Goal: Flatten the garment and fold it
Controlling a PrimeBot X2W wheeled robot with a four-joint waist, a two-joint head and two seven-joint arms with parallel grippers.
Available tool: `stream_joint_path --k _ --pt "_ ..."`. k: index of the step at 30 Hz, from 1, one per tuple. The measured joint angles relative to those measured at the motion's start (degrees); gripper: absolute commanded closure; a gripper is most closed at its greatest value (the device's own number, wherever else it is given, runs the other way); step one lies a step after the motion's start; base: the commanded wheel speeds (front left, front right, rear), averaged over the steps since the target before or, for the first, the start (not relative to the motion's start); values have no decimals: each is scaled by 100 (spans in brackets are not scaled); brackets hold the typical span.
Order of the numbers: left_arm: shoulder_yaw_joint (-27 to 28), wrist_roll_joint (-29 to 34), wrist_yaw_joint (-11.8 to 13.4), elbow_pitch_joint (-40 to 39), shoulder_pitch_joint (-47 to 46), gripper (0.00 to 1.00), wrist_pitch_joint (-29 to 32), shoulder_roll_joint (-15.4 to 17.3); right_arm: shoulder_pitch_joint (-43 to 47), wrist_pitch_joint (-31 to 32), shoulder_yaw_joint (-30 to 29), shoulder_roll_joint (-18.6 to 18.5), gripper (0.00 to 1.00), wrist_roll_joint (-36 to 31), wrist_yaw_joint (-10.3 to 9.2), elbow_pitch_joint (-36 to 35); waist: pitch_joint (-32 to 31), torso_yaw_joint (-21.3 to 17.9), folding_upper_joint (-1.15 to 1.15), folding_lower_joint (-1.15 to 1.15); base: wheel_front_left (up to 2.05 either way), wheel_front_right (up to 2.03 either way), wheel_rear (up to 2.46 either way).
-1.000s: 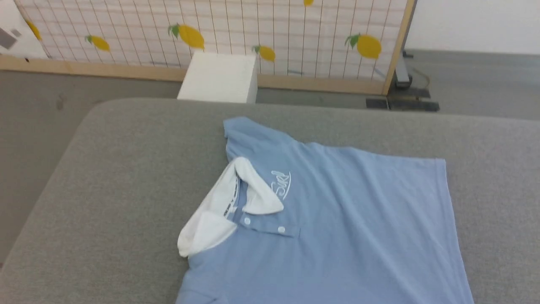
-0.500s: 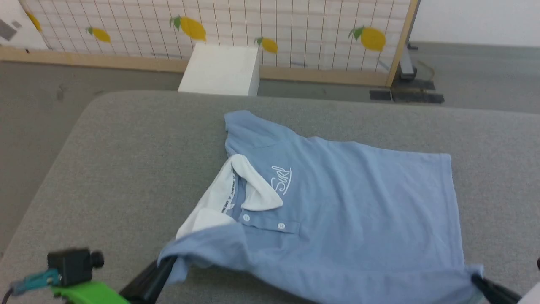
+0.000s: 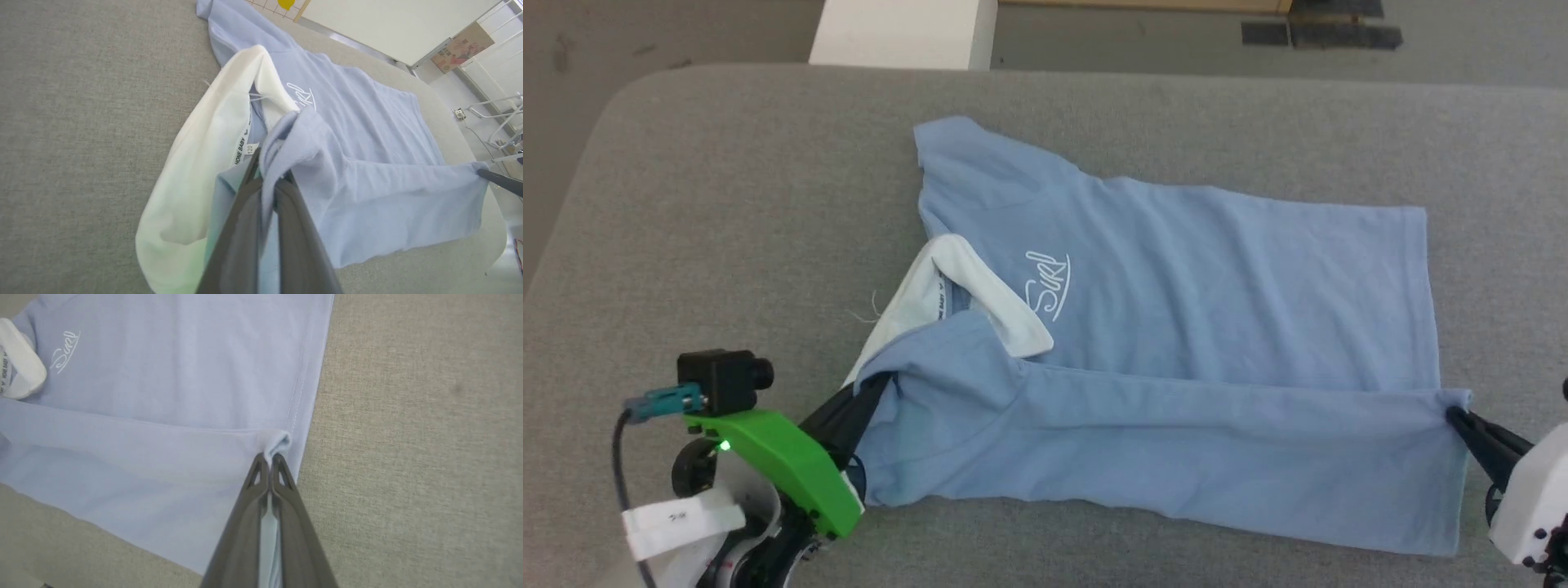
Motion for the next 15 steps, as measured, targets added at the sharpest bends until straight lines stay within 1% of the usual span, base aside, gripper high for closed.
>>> stream_joint_path --k 5,9,14,15 --pt "-187 45 -133 648 -316 100 138 -246 -253 -51 255 -75 100 -3 0 532 347 -32 0 0 0 0 0" --pt "-367 45 -159 1094 -486 100 421 -366 -394 -47 389 -98 100 12 0 836 510 -40 0 0 0 0 0" --pt "-465 48 -158 1448 -715 100 598 -457 -514 -49 448 -152 100 31 1 1022 538 -32 0 0 0 0 0" --pt "-461 47 -158 1516 -740 95 597 -483 -533 -55 467 -155 100 34 1 1062 531 -34 0 0 0 0 0"
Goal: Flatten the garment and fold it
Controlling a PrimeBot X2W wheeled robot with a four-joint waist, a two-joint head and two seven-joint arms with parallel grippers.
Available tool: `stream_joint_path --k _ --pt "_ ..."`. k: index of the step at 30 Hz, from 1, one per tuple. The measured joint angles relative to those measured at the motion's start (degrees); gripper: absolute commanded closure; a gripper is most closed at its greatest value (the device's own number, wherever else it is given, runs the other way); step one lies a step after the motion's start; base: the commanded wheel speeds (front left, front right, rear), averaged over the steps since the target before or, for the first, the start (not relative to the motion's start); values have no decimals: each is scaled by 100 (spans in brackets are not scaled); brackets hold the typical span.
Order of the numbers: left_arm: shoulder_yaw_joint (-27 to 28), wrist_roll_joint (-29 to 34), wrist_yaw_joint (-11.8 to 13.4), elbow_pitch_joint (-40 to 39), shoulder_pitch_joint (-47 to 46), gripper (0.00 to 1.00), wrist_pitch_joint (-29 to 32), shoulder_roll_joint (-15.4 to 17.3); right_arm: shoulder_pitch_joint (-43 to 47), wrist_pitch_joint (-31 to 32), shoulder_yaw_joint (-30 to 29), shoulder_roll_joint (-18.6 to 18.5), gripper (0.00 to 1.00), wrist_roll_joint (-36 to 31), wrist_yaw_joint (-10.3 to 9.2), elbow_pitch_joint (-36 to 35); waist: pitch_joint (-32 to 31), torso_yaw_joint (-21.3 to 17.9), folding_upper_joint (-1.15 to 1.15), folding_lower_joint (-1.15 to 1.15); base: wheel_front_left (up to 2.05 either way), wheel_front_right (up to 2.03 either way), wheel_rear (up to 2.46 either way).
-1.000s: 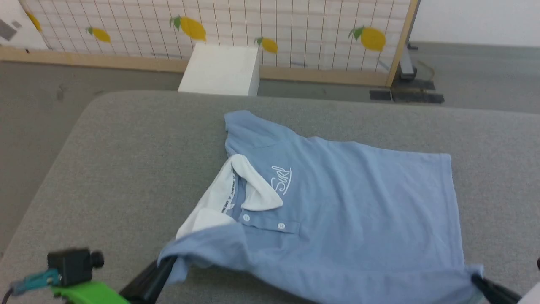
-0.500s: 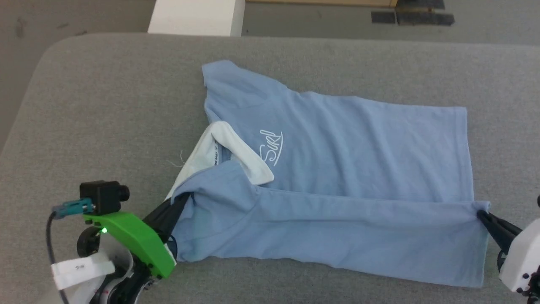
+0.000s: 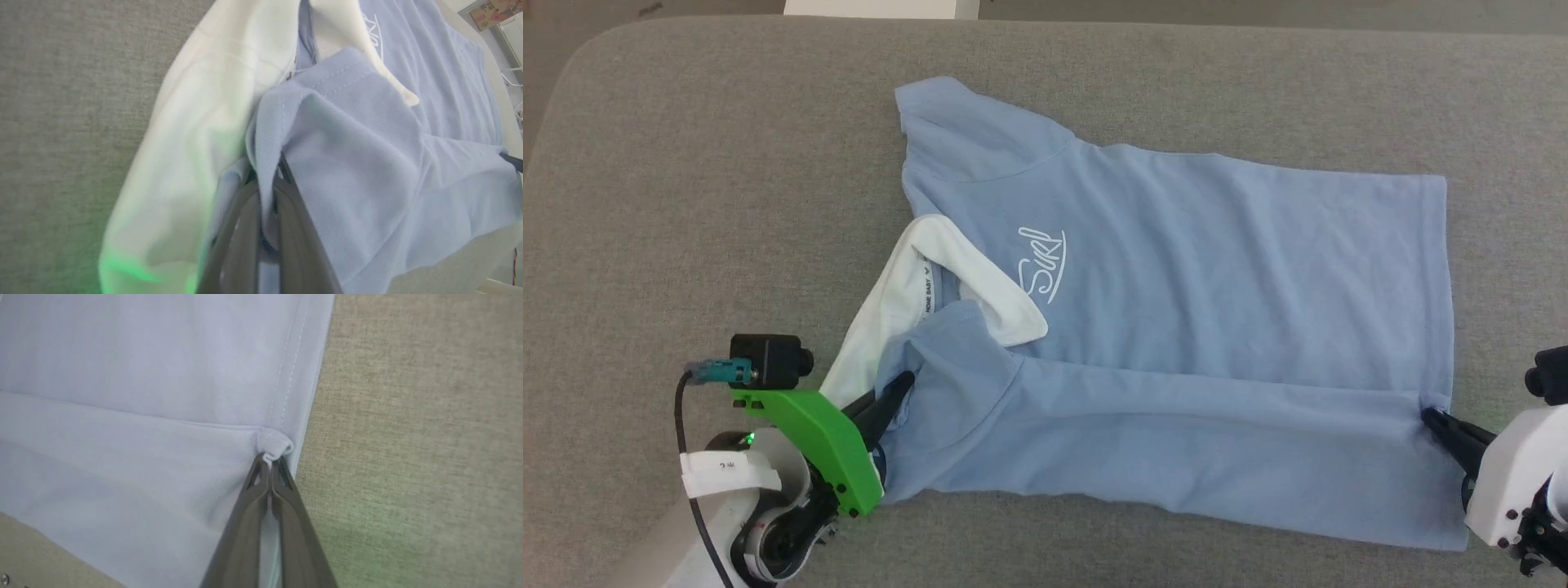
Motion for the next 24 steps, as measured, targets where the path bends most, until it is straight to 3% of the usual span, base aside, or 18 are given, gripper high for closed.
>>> stream_joint_path --k 3,4,5,12,16,18,21,24 --pt "33 -4 0 146 -29 38 -90 -115 -75 -51 14 15 100 47 3 162 -36 -10 0 0 0 0 0" --pt "46 -21 -1 171 -28 0 -127 -151 -91 -80 32 25 33 47 3 196 -57 -15 0 0 0 0 0" --pt "66 -44 -13 177 -21 0 -152 -175 -100 -96 64 25 0 49 3 218 -83 -20 0 0 0 0 0" --pt "480 -390 -34 -571 527 0 -601 -27 74 -96 -45 65 0 260 0 -270 -367 -59 0 0 0 0 0" --pt "983 -311 291 -1334 1034 0 -1413 149 410 -500 -412 114 0 160 -1 -968 -580 -61 0 0 0 0 0" --pt "1292 -124 552 -1678 1309 0 -2025 163 526 -1094 -698 254 0 -137 -1 -1340 -698 -55 0 0 0 0 0" --pt "1845 358 815 -2064 1678 0 -2380 -4 649 -2007 -898 542 0 -628 -1 -1649 -857 -37 0 0 0 0 0" --pt "2614 1244 879 -2448 2020 0 -2406 -579 905 -2728 -946 947 0 -1073 -1 -1669 -1005 -11 0 0 0 0 0"
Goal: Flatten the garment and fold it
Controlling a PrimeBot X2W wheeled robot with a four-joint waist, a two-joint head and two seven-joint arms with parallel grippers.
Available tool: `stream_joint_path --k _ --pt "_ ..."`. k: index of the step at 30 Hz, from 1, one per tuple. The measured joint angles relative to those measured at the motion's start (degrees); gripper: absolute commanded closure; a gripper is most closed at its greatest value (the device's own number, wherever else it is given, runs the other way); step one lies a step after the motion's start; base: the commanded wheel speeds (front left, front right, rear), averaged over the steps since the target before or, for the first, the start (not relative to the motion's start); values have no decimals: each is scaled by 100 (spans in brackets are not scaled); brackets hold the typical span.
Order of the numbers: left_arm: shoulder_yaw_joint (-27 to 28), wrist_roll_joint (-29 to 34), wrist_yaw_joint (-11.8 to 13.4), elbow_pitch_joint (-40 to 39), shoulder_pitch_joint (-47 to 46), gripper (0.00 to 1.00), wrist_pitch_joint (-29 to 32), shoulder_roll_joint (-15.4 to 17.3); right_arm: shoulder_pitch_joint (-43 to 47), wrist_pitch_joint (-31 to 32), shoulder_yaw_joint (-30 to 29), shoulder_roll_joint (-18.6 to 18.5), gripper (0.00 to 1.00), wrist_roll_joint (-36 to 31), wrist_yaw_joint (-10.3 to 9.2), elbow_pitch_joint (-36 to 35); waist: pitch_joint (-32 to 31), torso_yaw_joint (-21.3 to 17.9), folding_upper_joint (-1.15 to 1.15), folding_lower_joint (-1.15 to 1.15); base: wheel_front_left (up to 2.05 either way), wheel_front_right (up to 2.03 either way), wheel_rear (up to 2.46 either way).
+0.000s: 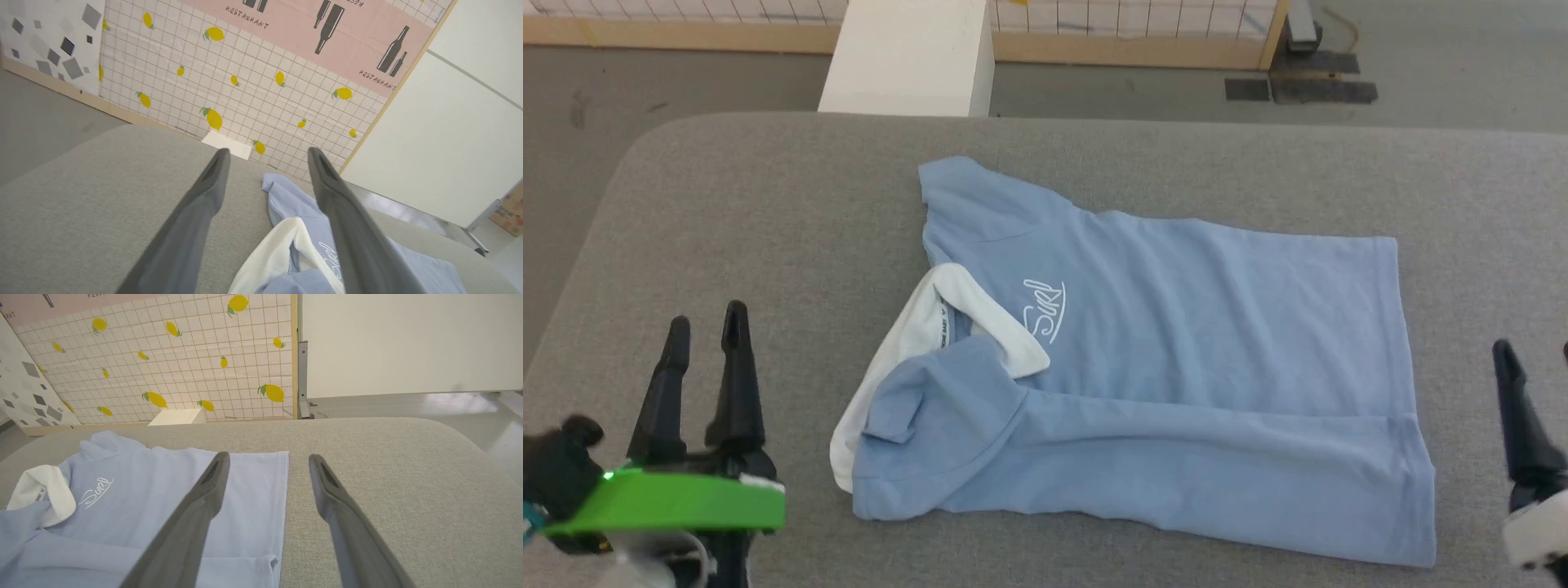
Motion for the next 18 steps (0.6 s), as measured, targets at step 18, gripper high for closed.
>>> stream_joint_path --k 18 --pt "1113 3082 -1382 219 1656 0 -4 -2163 1187 -1963 245 1037 0 -1592 1 664 -843 111 0 0 0 0 0"
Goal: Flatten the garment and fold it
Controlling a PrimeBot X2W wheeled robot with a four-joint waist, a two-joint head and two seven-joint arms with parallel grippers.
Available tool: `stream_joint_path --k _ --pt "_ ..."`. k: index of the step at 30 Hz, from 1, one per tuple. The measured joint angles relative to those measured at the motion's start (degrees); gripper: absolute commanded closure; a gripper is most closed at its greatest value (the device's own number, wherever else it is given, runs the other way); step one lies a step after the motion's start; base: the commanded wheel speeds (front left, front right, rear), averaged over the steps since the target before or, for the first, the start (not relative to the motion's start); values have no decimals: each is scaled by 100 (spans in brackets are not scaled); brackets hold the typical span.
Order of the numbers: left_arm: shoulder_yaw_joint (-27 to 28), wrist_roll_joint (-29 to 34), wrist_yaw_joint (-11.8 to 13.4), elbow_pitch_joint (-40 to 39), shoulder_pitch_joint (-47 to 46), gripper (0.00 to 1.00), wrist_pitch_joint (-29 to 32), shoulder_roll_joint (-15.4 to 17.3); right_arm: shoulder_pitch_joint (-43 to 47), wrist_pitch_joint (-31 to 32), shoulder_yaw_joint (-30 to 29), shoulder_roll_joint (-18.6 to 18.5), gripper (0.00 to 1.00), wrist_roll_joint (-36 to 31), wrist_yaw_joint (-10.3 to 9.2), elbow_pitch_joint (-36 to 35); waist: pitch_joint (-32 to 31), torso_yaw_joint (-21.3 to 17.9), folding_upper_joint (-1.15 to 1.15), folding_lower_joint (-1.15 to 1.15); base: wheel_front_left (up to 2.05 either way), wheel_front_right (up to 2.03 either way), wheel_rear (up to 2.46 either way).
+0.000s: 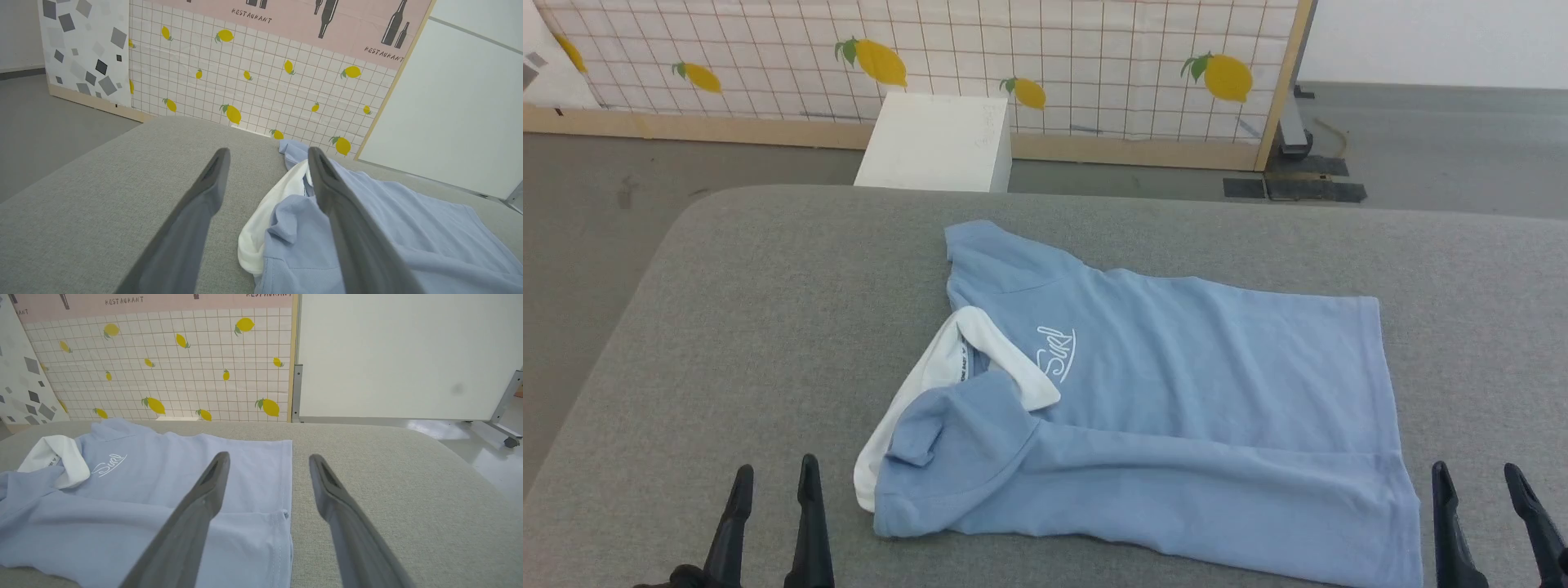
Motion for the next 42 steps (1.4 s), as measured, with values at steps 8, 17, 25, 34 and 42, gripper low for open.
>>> stream_joint_path --k 8,17,25,34,42 --pt "-225 52 -149 355 -286 0 543 207 -18 62 -38 0 0 1 0 -69 44 27 0 0 0 0 0" --pt "-532 -83 -90 1029 -1210 0 2949 804 -70 112 114 0 0 54 0 -7 328 54 0 0 0 0 0" --pt "-542 -441 59 1580 -1640 0 3539 658 -172 113 181 1 0 91 0 77 512 -94 0 0 0 0 0" --pt "-658 -397 293 2091 -1723 0 4072 699 -179 162 201 1 0 90 0 94 673 -270 0 0 0 0 0" --pt "-733 -355 380 2610 -1932 100 4100 664 -262 212 267 1 0 89 0 109 726 -336 0 0 0 0 0"
